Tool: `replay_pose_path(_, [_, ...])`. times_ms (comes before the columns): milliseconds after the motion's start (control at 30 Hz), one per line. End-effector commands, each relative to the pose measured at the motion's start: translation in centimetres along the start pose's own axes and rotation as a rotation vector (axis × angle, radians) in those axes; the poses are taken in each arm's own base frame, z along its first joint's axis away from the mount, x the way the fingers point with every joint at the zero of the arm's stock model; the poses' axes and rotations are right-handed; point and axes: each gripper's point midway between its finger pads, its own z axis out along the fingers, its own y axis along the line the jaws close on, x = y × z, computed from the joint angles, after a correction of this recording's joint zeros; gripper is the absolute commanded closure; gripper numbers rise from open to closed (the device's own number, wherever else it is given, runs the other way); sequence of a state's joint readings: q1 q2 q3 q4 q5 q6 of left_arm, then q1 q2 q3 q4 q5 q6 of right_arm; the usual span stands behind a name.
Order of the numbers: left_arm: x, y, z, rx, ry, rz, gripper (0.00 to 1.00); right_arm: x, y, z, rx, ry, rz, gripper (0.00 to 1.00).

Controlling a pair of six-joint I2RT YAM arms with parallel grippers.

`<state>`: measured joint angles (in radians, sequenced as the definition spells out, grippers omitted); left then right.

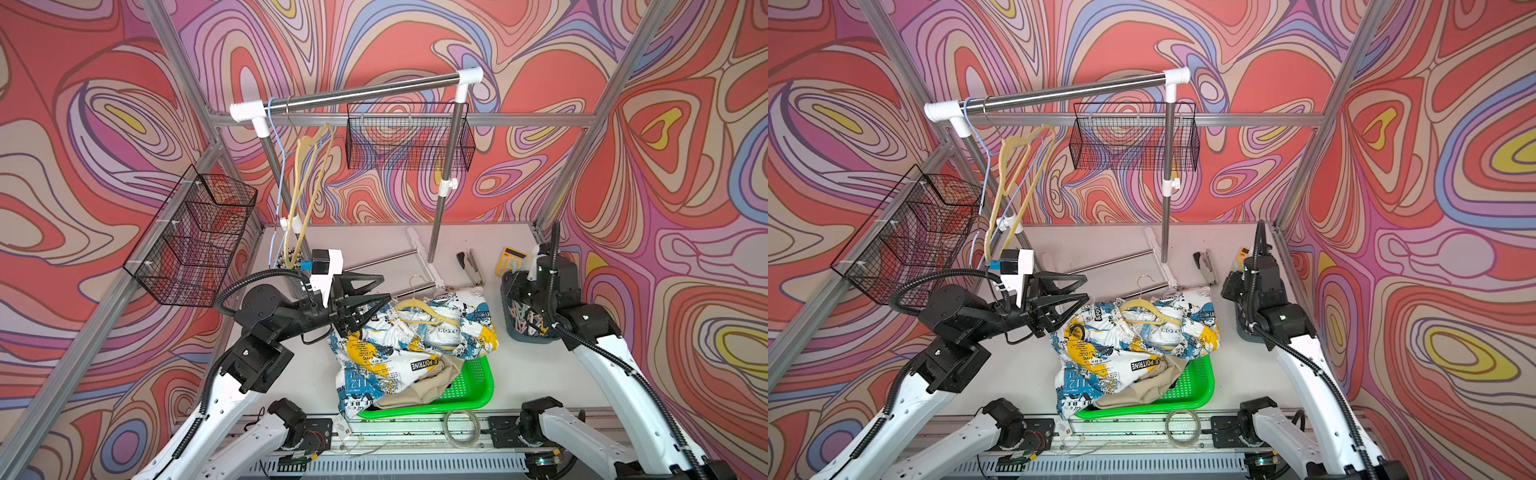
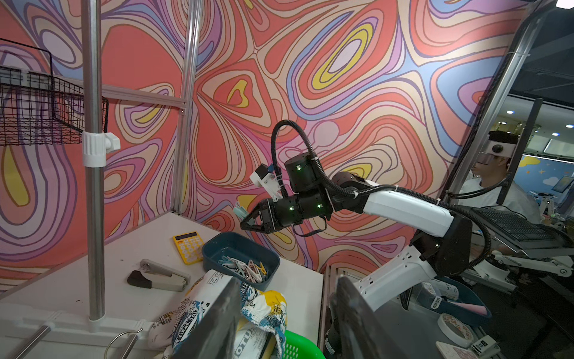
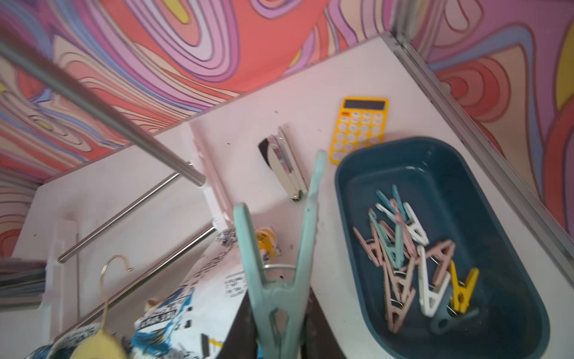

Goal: Remove the clothespins securing shorts to the hanger
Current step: Place the clothespin in the storage box.

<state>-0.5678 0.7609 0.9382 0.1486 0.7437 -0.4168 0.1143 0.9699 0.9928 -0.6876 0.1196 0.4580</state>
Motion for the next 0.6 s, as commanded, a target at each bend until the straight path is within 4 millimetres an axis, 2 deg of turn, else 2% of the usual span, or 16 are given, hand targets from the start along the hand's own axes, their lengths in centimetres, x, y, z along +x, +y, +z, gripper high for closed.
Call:
replay_pose_path(0, [-0.6,-0.9,-0.2,0.049,-0.034,0.01,0.48,2.1,-3.8,2.3,0.078,0.08,0.135,1.0])
replay_pose_path(133, [-0.3,-0.8,-0.2,0.062,-0.045,-0.006,0.48,3.9,-7.3,4.9,0.112,0.139,0.261,1.0])
replay_pose_path(233, [0.0,-0.8,-0.2,0.067,-0.041,-0.013,0.48,5.2,-9.0,6.6,0.142,0.178,0.299,1.0])
replay_pose_path(567, [0.8,-0.6,-0.2,0.071,-0.033,-0.021,0.48,8.2,-11.1,11.1,0.18,0.289,0.355,1.0])
